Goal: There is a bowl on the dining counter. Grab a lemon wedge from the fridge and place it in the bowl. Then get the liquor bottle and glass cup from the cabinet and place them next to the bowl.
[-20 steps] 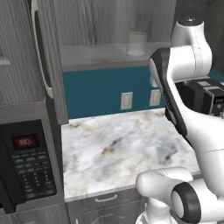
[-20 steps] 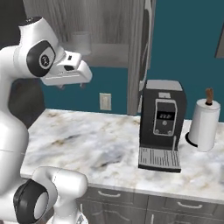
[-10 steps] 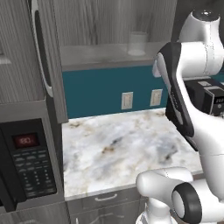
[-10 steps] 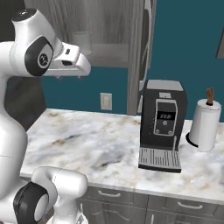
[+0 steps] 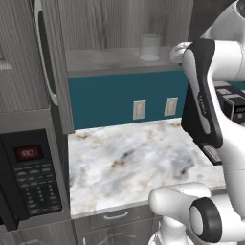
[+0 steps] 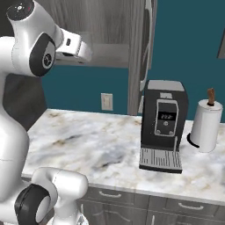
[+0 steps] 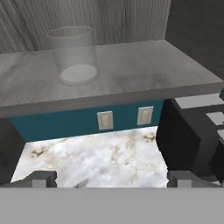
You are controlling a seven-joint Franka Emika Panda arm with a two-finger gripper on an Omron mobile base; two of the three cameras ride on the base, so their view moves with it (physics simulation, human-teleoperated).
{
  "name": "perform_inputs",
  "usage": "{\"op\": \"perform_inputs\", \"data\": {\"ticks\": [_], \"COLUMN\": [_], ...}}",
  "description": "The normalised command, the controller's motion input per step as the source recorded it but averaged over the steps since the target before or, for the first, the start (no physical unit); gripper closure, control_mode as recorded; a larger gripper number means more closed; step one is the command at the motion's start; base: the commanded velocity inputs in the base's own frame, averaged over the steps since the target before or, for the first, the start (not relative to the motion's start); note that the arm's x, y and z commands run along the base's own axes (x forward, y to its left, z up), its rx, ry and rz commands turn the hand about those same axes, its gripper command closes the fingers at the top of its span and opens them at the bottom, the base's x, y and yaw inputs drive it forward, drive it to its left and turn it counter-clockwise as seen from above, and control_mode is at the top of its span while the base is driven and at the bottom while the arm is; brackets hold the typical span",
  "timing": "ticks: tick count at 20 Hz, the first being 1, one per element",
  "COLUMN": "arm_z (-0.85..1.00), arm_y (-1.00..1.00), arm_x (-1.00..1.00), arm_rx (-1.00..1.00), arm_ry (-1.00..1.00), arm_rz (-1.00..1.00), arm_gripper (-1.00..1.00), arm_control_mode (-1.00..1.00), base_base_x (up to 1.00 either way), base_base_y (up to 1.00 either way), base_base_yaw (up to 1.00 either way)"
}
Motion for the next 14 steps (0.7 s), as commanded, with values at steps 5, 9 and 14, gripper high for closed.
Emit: {"op": "perform_inputs", "data": {"ticks": [5,9,14], "arm_z": [0.50,0.44,0.29], "arm_y": [0.00,0.00,0.00], "arm_x": [0.37,0.51,0.59], "arm_rx": [0.13,0.14,0.15], "arm_ry": [-0.08,0.00,0.00], "arm_rz": [-0.01,-0.01,0.00], "arm_gripper": [-1.00,-1.00,-1.00], "arm_control_mode": [-1.00,-1.00,-1.00], "base_base_x": [0.00,0.00,0.00], "base_base_y": [0.00,0.00,0.00], "base_base_yaw": [0.00,0.00,0.00]}}
